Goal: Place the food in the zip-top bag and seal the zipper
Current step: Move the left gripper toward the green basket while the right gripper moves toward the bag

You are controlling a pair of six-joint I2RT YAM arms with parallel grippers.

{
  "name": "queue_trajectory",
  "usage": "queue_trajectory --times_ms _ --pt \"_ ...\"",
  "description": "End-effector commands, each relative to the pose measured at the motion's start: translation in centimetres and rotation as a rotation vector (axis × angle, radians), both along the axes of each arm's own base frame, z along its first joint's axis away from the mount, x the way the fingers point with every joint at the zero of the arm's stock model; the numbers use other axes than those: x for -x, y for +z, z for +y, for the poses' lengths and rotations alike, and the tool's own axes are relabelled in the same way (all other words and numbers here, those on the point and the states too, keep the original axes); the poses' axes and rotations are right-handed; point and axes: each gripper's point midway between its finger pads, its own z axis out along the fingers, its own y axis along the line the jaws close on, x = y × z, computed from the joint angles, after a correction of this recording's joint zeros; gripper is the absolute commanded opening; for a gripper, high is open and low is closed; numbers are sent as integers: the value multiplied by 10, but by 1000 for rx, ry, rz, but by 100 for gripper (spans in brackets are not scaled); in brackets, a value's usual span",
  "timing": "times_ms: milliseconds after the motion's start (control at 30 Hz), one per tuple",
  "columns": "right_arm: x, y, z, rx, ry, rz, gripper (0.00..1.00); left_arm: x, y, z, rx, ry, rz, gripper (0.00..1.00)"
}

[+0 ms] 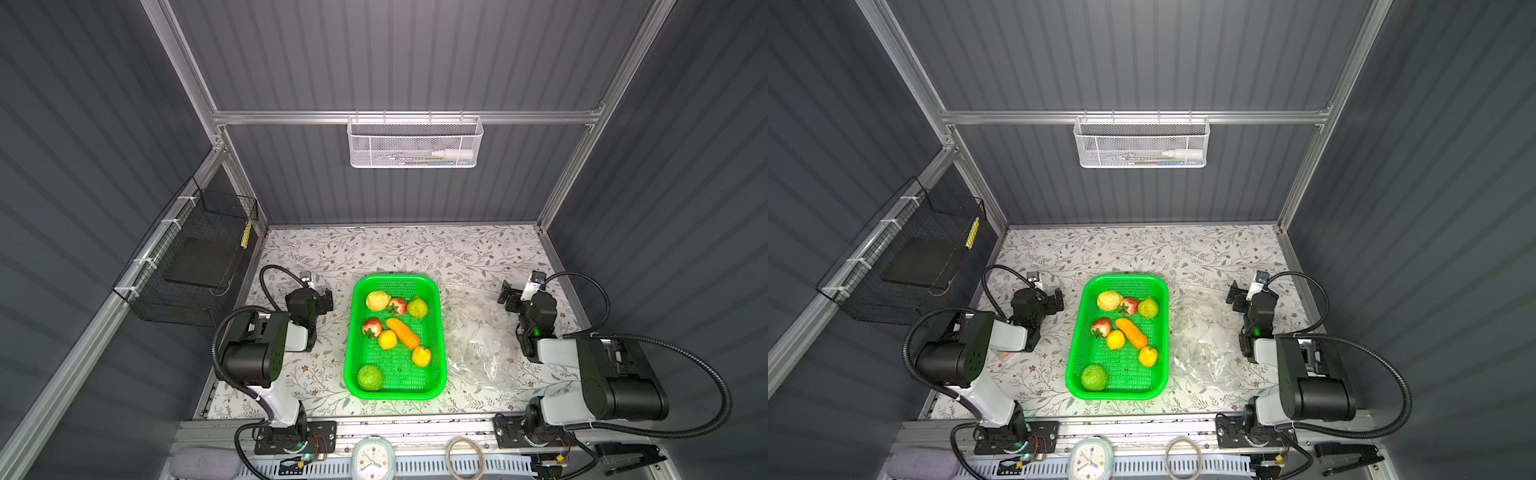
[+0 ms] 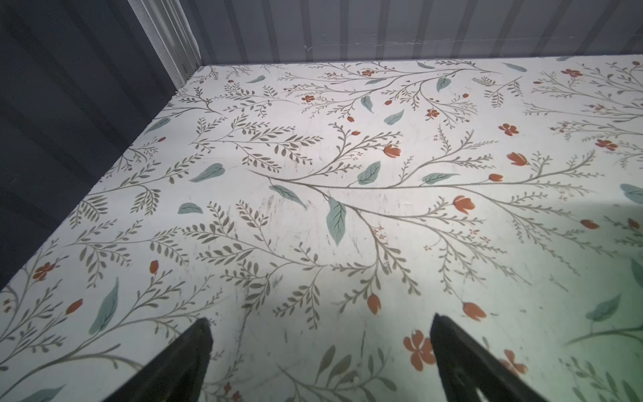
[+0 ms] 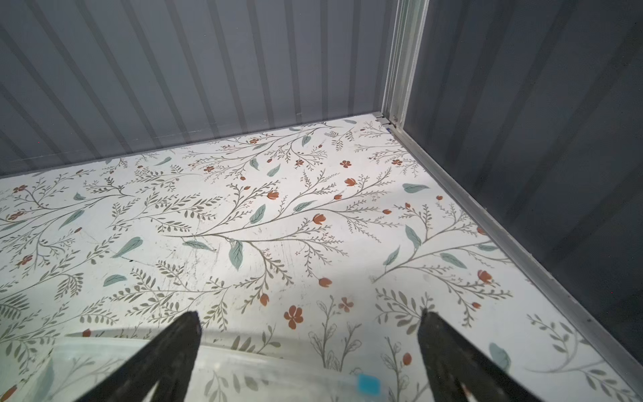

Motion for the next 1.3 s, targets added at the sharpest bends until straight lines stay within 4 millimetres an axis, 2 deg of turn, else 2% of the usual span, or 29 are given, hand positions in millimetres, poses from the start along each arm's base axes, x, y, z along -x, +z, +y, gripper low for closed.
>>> queue_trajectory --times_ms 0,867,1033,1133,1267 --pt "-2 5 1 11 6 -18 99 -3 4 -3 -14 -19 -18 100" --pt "-2 7 2 12 13 -24 99 -2 4 -3 -13 -19 -18 100" --pt "-2 24 2 16 7 7 99 -7 24 2 -18 13 7 100" --pt "0 36 -2 21 -21 13 99 -10 46 6 -11 48 43 100" --pt "3 57 2 -7 -10 4 99 -10 77 1 51 49 107 100"
